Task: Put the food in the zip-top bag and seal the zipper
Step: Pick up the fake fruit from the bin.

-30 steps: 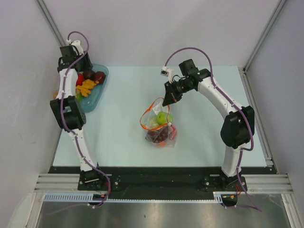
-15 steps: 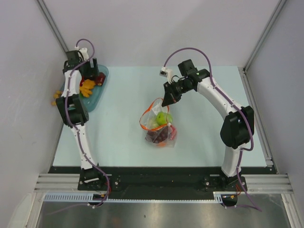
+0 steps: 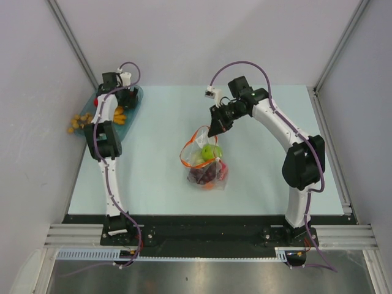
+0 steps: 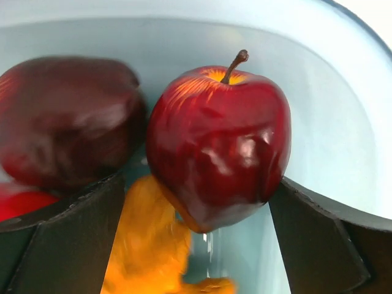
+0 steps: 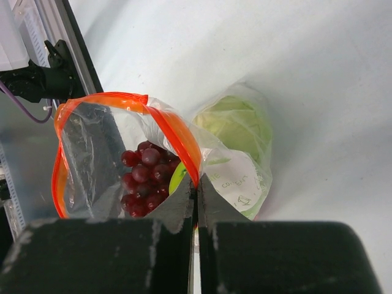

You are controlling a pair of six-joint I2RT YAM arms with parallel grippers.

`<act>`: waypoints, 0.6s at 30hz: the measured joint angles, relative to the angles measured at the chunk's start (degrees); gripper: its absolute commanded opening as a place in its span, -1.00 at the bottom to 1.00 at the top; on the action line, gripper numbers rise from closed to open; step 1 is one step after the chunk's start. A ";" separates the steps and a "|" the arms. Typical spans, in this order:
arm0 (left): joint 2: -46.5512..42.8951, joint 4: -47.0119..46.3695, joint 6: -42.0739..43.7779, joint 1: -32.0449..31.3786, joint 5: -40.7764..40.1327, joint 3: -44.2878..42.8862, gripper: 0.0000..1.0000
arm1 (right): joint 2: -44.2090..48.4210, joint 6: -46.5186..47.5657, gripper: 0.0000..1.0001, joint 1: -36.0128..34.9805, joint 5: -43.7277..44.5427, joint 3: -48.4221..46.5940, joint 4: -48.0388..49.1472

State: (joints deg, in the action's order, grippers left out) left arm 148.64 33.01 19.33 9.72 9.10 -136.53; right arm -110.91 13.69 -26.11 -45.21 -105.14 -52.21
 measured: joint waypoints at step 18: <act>-5.38 -8.96 6.05 -0.13 1.51 13.03 0.11 | -1.07 -0.37 -1.00 -0.11 0.81 -1.51 -0.22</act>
State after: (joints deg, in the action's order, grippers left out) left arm 143.26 24.05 25.39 9.58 10.61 -123.50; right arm -111.98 13.32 -26.22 -44.40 -106.65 -52.42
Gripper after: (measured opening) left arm 0.643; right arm 0.010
